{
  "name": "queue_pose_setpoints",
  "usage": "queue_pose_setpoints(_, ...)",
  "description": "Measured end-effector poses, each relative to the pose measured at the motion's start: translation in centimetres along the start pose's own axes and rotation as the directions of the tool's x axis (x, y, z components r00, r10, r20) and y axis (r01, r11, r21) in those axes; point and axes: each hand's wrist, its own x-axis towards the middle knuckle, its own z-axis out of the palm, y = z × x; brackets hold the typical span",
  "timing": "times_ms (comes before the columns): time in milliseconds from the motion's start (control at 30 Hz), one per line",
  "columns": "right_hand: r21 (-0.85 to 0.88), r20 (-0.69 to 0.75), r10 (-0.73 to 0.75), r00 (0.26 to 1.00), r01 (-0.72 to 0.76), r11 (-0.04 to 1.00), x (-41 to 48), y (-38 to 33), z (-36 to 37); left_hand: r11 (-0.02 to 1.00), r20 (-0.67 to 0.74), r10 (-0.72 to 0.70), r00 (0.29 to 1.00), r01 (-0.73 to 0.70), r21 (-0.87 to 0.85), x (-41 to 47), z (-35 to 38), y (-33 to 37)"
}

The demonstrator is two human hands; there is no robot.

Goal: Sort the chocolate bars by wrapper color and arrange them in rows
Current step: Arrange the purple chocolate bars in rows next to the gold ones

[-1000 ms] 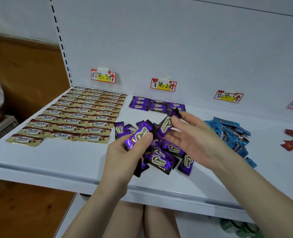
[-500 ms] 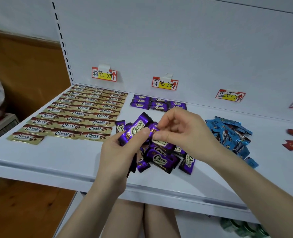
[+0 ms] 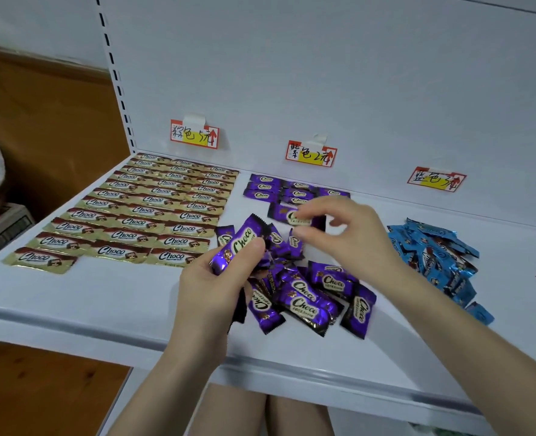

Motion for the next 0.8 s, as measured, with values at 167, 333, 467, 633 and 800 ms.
queue_pose_setpoints(167,-0.086,0.081,0.126,0.989,-0.119,0.989,6.2,2.6,2.7,0.996,0.002,-0.044,0.999,0.044,0.073,0.7,-1.5,0.2)
queue_pose_setpoints(333,-0.27,0.206,0.091,0.974,-0.033,0.962,9.3,4.6,6.3,0.993,0.004,-0.065,0.998,0.064,0.104,1.2,-2.2,0.1)
queue_pose_setpoints(467,-0.306,0.246,0.057,0.967,0.022,0.952,9.3,5.8,6.9,0.995,0.026,-0.068,0.997,0.065,0.076,1.6,-2.3,-0.2)
queue_pose_setpoints(633,-0.329,0.224,0.034,0.974,0.043,0.943,9.2,6.1,6.9,0.995,0.056,-0.066,0.996,0.062,0.081,1.7,-2.1,0.0)
queue_pose_setpoints(800,-0.341,0.228,0.016,0.974,0.064,0.938,9.3,6.0,6.8,0.995,0.049,-0.081,0.996,0.078,0.058,1.9,-2.1,-0.1)
